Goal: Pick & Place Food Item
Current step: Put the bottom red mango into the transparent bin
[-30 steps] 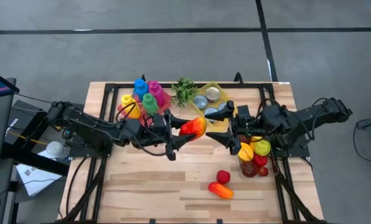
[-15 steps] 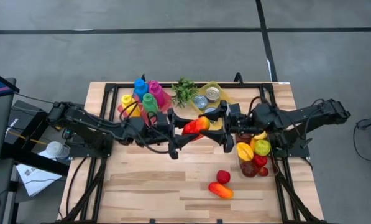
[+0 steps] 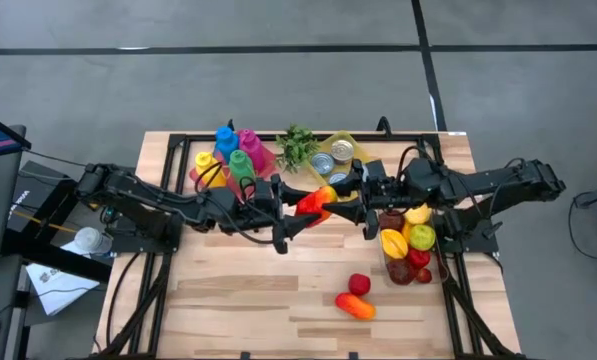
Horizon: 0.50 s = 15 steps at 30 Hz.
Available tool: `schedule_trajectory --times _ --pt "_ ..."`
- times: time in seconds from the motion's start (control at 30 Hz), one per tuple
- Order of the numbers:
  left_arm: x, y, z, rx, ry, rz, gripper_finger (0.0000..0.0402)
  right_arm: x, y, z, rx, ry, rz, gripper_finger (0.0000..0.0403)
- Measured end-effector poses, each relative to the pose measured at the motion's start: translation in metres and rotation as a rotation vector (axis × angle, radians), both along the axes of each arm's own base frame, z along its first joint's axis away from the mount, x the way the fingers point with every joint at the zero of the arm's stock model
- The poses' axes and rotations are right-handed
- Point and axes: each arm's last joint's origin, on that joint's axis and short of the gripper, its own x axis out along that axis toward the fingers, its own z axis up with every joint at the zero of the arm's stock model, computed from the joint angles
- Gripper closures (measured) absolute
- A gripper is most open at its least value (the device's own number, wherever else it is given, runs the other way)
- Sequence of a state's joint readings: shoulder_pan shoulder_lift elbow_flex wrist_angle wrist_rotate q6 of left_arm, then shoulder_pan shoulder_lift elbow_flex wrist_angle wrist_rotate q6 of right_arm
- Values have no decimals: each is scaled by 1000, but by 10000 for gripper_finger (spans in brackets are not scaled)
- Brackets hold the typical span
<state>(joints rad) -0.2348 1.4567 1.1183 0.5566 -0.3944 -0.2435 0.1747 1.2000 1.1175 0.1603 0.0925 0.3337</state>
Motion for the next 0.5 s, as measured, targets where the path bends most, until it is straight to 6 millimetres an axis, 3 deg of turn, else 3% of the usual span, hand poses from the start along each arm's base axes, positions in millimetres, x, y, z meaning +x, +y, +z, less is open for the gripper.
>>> schedule_trajectory --times 0.27,0.5 --pt "-2 -6 -4 -11 56 -127 92 -28 -2 5 57 93 -28 221" --pt "-1 -8 -11 -56 130 -155 77 -70 -5 -20 197 483 -80 221"
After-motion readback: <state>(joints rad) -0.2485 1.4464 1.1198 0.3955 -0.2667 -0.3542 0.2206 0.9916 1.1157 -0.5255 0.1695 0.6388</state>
